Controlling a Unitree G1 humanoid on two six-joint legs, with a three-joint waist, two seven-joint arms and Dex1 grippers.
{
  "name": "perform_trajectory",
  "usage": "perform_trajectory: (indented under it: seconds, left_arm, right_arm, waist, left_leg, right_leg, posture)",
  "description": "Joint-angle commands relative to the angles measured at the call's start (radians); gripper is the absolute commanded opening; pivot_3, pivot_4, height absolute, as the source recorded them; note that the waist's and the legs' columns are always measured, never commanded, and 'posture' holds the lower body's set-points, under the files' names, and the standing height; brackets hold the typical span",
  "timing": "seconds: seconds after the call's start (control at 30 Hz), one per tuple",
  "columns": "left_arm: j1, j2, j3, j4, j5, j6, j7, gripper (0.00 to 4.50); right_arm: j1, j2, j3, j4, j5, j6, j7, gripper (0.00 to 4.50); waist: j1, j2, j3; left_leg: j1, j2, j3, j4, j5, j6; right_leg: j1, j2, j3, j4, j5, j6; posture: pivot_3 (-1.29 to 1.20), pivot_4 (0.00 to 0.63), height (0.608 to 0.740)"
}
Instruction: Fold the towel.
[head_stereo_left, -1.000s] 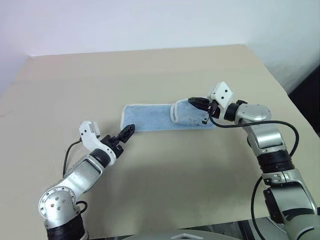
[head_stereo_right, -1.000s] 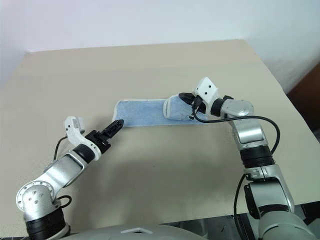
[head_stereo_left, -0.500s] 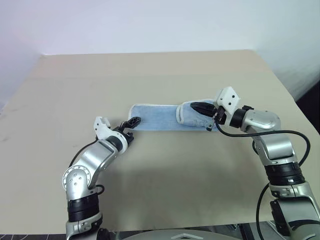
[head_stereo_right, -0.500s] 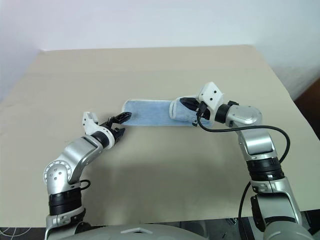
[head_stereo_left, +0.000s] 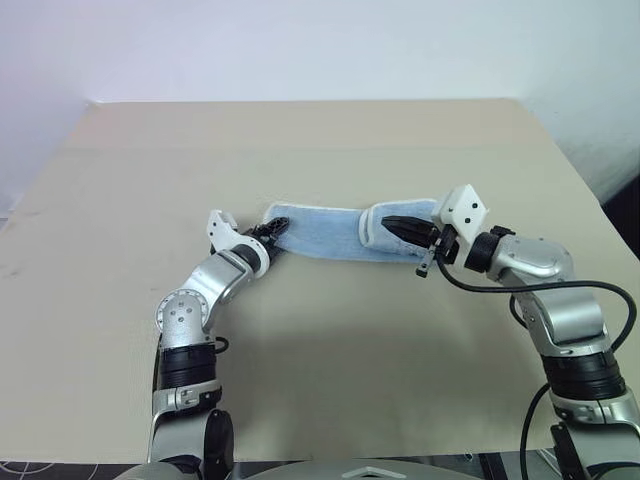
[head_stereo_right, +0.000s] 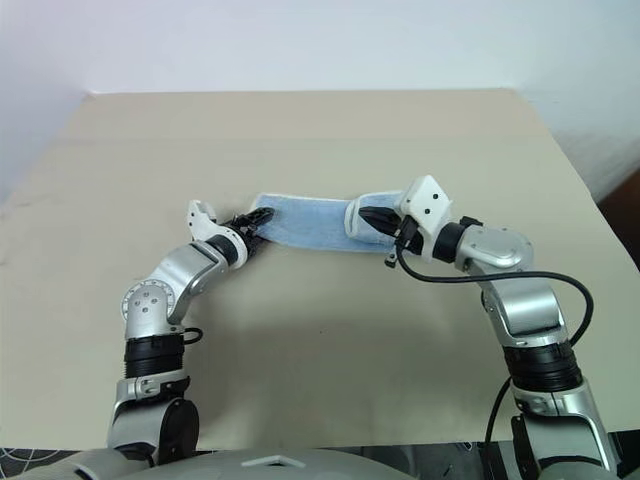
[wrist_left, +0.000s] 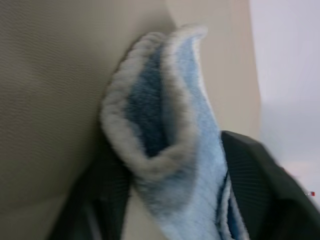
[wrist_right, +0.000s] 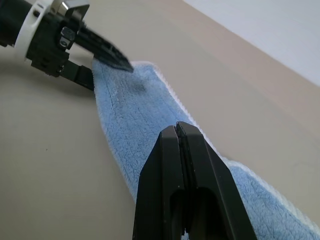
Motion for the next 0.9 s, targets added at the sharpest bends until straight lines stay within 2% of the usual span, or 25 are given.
perform_trajectory:
  seconds: [0.03,0.17,0.27,0.33,0.43,0.6,0.67,0.77,0.9]
  left_arm:
    - [-0.031,0.004,0.020,0.002,0.014,-0.007,-0.030,1.39]
    - [-0.037,-0.001,0.031,-0.003,0.023,-0.005,-0.043,0.04]
    - [-0.036,-0.004,0.041,-0.011,0.022,-0.009,-0.048,0.04]
    - [-0.039,0.036,0.074,-0.030,0.029,-0.024,-0.077,0.04]
    - [-0.055,0.119,0.129,-0.031,0.042,-0.043,-0.114,0.04]
    - [-0.102,0.330,0.203,0.009,0.098,-0.037,-0.227,0.04]
    - [-0.117,0.387,0.184,0.006,0.134,-0.017,-0.286,0.04]
    - [-0.146,0.394,0.089,-0.041,0.193,0.022,-0.359,0.04]
    - [-0.197,0.364,-0.142,-0.139,0.322,0.098,-0.483,0.04]
  right_arm:
    - [0.008,-0.016,-0.032,-0.039,0.012,-0.002,-0.011,0.00]
    - [0.013,-0.011,-0.030,-0.030,0.008,-0.007,-0.018,0.00]
    - [0.016,-0.010,-0.028,-0.021,0.005,-0.015,-0.021,0.00]
    - [0.021,-0.010,-0.029,-0.012,0.001,-0.020,-0.025,0.00]
    - [0.031,-0.015,-0.034,-0.001,-0.004,-0.028,-0.027,0.00]
    - [0.045,-0.021,-0.042,0.027,-0.015,-0.050,-0.029,0.00]
    - [0.048,-0.023,-0.042,0.037,-0.018,-0.057,-0.030,0.00]
    - [0.048,-0.021,-0.039,0.051,-0.026,-0.067,-0.035,0.00]
    - [0.053,-0.015,-0.040,0.051,-0.034,-0.071,-0.048,0.00]
  waist:
    - [-0.003,0.000,0.000]
    - [-0.004,-0.001,0.001]
    - [-0.004,-0.001,0.001]
    - [-0.005,-0.001,0.001]
    - [-0.009,-0.001,0.001]
    - [-0.007,-0.001,0.001]
    - [-0.004,-0.001,0.001]
    - [0.001,-0.001,0.001]
    - [0.000,-0.002,0.001]
  left_leg:
    - [-0.001,0.000,0.000,0.000,0.000,0.000]
    - [-0.002,0.000,0.000,-0.002,0.000,0.000]
    - [-0.002,0.000,0.000,-0.002,0.000,0.000]
    - [-0.003,0.000,0.000,-0.002,0.000,0.000]
    - [-0.004,0.001,0.000,-0.002,0.000,0.000]
    - [-0.008,0.001,0.000,-0.003,0.001,-0.001]
    - [-0.010,0.001,0.001,-0.002,0.001,0.000]
    - [-0.011,-0.001,0.000,-0.002,0.002,0.001]
    - [-0.014,-0.003,0.000,-0.001,0.004,-0.002]
  right_leg:
    - [-0.001,0.000,0.000,0.000,0.000,0.000]
    - [-0.003,0.000,0.000,0.000,0.000,0.000]
    - [-0.003,0.000,0.000,0.000,0.000,0.000]
    - [-0.003,0.000,0.000,0.000,0.000,0.000]
    - [-0.005,0.001,0.000,0.000,0.000,0.000]
    - [-0.010,0.002,0.000,0.002,0.000,0.000]
    - [-0.012,0.002,0.001,0.002,0.000,0.000]
    - [-0.012,0.000,0.000,0.001,0.001,0.002]
    - [-0.013,-0.002,0.000,0.001,0.002,0.002]
  posture:
    - [0.00,0.150,0.728]
    - [0.00,0.150,0.728]
    - [0.00,0.150,0.728]
    - [0.00,0.150,0.728]
    - [0.00,0.150,0.728]
    - [0.00,0.150,0.728]
    - [0.00,0.150,0.728]
    - [0.00,0.150,0.728]
    - [0.00,0.150,0.728]
